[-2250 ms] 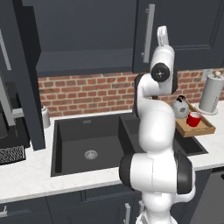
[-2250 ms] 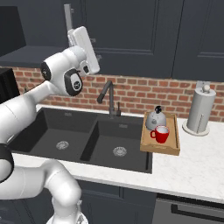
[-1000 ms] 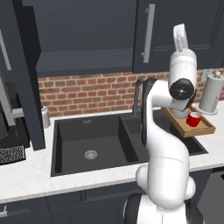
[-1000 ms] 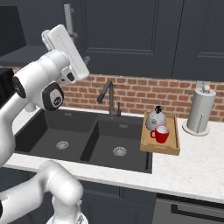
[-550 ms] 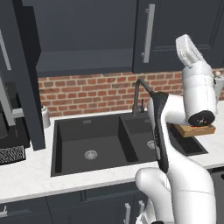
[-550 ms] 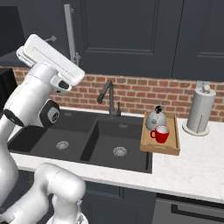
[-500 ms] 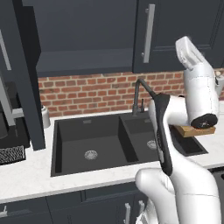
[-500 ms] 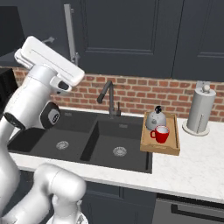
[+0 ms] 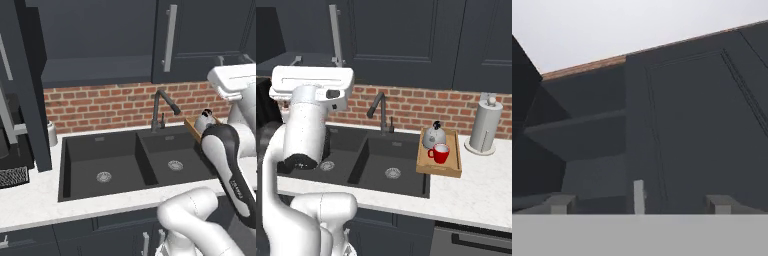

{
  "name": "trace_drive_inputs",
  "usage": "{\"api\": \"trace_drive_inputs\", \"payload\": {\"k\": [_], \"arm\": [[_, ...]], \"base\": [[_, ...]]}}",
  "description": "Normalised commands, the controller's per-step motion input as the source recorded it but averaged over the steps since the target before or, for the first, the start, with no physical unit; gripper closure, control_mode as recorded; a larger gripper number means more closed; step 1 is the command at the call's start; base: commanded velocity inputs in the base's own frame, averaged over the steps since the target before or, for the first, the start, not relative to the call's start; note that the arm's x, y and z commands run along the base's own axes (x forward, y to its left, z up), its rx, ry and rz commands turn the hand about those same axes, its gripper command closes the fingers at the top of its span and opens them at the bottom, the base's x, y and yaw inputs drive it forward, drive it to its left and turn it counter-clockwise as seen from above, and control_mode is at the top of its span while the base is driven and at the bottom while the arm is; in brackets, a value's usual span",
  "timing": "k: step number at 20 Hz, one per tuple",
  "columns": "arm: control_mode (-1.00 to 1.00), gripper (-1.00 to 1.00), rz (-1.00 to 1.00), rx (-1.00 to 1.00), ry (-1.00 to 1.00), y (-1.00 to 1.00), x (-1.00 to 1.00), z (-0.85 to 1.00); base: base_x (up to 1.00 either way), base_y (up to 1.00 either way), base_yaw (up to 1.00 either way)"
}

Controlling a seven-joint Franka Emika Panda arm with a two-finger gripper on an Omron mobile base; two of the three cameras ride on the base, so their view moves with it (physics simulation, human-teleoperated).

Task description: Pick the kettle from the counter and place it on the tray. Then pick the mug from the cabinet and place it on the tray. Then close the cabinet doors.

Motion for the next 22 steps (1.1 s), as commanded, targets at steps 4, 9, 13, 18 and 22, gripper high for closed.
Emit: {"api": "trace_drive_inputs", "payload": {"k": [4,9,13,18,22], "arm": [[-1.0,-1.0,-0.06,-0.71,0.06,0.03,-0.62,0.04],[-1.0,-1.0,-0.09,-0.78,0.05,0.13,-0.59,0.0],[-1.0,-1.0,-0.1,-0.56,0.01,0.32,-0.63,0.0],[-1.0,-1.0,-0.03,-0.44,0.0,0.29,-0.48,0.0],[-1.0,-1.0,0.0,-0.51,-0.01,0.31,-0.1,-0.19]], "base": [[0.0,0.0,0.0],[0.0,0.0,0.0],[0.0,0.0,0.0],[0.0,0.0,0.0],[0.0,0.0,0.0]]}}
